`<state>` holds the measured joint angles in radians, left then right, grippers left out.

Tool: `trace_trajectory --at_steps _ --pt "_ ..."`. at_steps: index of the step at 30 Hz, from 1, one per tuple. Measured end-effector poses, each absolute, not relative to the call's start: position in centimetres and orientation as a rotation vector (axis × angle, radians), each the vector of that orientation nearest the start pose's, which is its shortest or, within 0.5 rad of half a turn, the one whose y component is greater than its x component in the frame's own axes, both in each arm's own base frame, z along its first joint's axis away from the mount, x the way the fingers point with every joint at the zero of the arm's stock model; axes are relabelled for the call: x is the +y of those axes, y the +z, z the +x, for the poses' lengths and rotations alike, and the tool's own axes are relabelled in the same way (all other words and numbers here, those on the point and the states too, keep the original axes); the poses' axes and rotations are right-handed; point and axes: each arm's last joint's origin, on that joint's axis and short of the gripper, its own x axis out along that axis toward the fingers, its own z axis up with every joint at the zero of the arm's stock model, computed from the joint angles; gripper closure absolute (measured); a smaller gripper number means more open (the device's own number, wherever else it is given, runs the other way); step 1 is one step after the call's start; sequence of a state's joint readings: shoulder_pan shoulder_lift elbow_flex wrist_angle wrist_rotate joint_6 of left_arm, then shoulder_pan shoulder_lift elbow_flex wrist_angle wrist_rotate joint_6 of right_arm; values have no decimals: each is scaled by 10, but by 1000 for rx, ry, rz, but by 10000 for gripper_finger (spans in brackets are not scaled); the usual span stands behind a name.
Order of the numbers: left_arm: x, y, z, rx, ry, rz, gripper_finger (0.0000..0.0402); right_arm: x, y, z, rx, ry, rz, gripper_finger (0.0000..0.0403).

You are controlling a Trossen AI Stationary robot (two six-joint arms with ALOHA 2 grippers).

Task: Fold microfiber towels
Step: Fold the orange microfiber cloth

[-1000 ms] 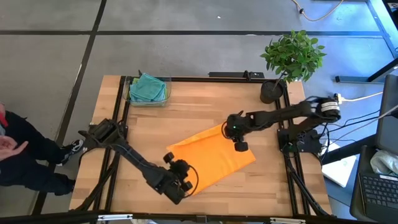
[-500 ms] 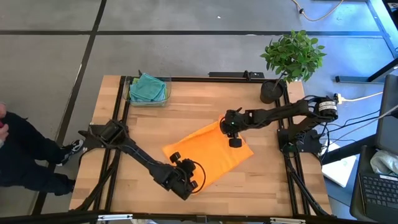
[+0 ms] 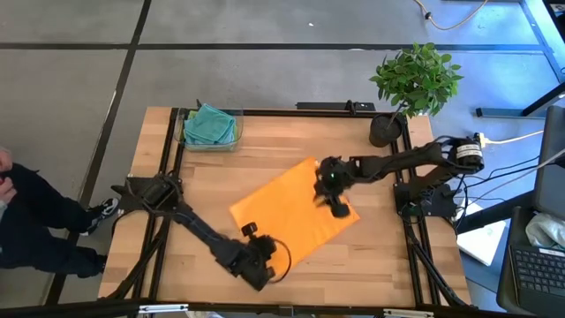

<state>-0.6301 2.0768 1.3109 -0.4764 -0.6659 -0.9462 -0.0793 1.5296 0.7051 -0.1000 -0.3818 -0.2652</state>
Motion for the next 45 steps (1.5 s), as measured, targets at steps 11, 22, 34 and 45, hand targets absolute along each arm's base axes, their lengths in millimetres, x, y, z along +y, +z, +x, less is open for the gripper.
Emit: trace_trajectory --at_steps 11,22,34,45 --pt "-247 140 297 761 442 14 394 95 162 268 792 479 -149 314" --pt "-211 135 319 914 515 -134 400 83 142 242 1096 15 -329 314" --pt "-206 139 343 883 414 -352 400 21 123 242 1136 -38 -235 315" --pt "-195 128 352 847 414 -269 398 -22 125 255 930 -37 -303 315"
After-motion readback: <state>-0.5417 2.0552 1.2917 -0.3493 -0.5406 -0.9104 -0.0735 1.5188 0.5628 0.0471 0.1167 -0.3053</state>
